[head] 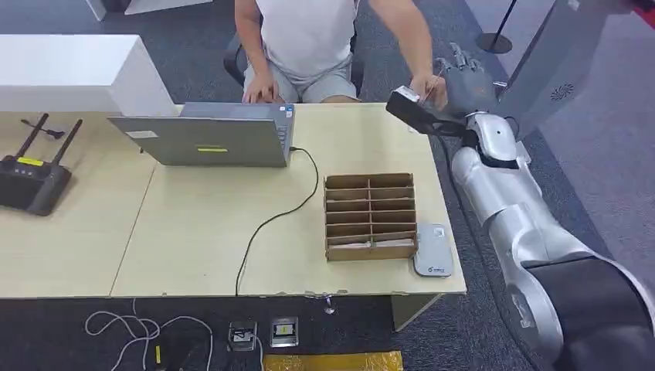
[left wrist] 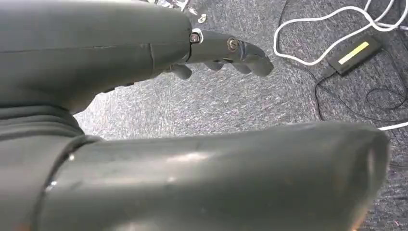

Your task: Pass the card to the sensor for recognition and then transmit it.

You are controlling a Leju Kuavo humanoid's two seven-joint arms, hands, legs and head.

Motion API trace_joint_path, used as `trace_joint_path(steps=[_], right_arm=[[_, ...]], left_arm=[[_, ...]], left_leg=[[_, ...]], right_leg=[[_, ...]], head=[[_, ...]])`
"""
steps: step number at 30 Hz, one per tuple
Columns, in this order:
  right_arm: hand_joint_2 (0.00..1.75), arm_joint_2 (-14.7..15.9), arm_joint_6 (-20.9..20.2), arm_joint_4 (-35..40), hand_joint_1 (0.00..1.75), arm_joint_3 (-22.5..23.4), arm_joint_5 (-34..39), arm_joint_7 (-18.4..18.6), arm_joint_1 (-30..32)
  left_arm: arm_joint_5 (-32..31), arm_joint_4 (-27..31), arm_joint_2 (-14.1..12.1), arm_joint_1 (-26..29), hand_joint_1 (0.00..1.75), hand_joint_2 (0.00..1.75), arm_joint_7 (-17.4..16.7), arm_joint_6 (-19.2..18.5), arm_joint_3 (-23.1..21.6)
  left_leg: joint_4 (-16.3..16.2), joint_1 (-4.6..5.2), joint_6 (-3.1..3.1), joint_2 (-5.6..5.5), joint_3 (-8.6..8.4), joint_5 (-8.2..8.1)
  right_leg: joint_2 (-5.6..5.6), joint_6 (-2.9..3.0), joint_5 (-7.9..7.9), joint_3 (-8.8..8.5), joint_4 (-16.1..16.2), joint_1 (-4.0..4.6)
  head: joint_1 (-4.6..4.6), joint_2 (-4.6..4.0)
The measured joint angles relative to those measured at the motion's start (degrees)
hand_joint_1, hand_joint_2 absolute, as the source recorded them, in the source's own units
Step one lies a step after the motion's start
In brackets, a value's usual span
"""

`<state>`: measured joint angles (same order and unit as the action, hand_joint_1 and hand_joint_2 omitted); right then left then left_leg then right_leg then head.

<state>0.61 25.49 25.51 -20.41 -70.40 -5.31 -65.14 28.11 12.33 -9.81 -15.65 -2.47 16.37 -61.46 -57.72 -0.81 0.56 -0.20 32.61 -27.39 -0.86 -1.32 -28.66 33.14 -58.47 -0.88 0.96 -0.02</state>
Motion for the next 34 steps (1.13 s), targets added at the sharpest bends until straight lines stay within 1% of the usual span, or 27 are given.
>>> trace_joint_path(steps=[9, 14, 19, 21, 25, 27, 31, 34], right_arm=[[1.75, -0.2, 3.3, -1.9, 0.0, 0.0, 2.4, -2.6, -1.1], [1.75, -0.2, 7.3, -2.2, 0.0, 0.1, 5.9, -5.1, -2.4], [1.75, -0.2, 8.5, -2.5, 0.0, 0.2, 7.0, -5.8, -3.6], [1.75, -0.2, 9.5, -2.5, 0.0, 0.5, 8.1, -6.7, -3.7], [1.75, 0.0, 13.1, -2.5, 0.0, 1.6, 12.4, -10.0, -5.1], [1.75, 0.2, 14.1, -2.0, 0.0, 2.5, 13.6, -11.9, -5.8], [1.75, 0.5, 14.4, 1.4, 0.0, 6.4, 13.5, -16.4, -6.3], [1.75, 0.5, 14.5, 4.6, 0.0, 10.2, 12.8, -21.5, -6.5]], left_arm=[[-1.0, 0.0, 0.0, 0.0, 0.0, 0.0, 0.0, 0.0, 0.0], [-1.1, 0.0, 0.0, 0.0, 0.0, 0.0, 0.0, 0.1, 0.0], [-1.1, 0.0, 0.0, 0.0, 0.0, 0.0, 0.0, 0.2, 0.0], [-1.1, 0.0, 0.0, 0.0, 0.0, 0.0, 0.0, 0.3, 0.0], [-0.8, 0.0, 0.0, 0.3, 0.0, 0.0, 0.0, 0.5, 0.1], [-0.7, 0.0, -0.1, 0.5, 0.0, 0.0, 0.0, 0.6, 0.2], [-0.1, 0.0, -0.2, 1.1, 0.0, 0.0, 0.0, 1.1, 0.3], [0.7, 0.0, -0.3, 1.6, 0.0, 0.0, 0.0, 1.6, 0.8]], left_leg=[[0.0, 0.0, 0.0, 0.01, -0.01, 0.0], [0.0, 0.0, 0.0, 0.01, -0.01, 0.0], [0.0, 0.0, 0.0, 0.01, -0.02, 0.0], [0.0, 0.0, 0.0, 0.01, -0.02, 0.0], [0.0, 0.01, 0.0, 0.02, -0.03, 0.0], [0.0, 0.01, 0.0, 0.02, -0.03, 0.0], [0.0, 0.01, 0.0, 0.02, -0.04, 0.0], [0.0, 0.01, 0.0, 0.02, -0.06, 0.0]], right_leg=[[0.01, 0.0, 0.0, 0.0, 0.0, 0.0], [0.02, 0.0, 0.0, 0.0, 0.0, -0.01], [0.02, 0.0, 0.0, 0.0, 0.0, 0.0], [0.02, 0.0, 0.0, 0.0, 0.0, 0.0], [0.04, 0.0, 0.0, 0.0, 0.0, -0.01], [0.05, 0.0, 0.0, 0.0, 0.0, -0.01], [0.05, 0.0, 0.0, 0.0, 0.0, -0.01], [0.03, 0.0, 0.0, 0.0, 0.0, -0.01]], head=[[-0.02, 0.0], [-0.02, 0.0], [0.0, 0.0], [-0.02, 0.0], [-0.02, 0.0], [0.0, 0.0], [-0.02, 0.0], [-0.02, 0.0]])
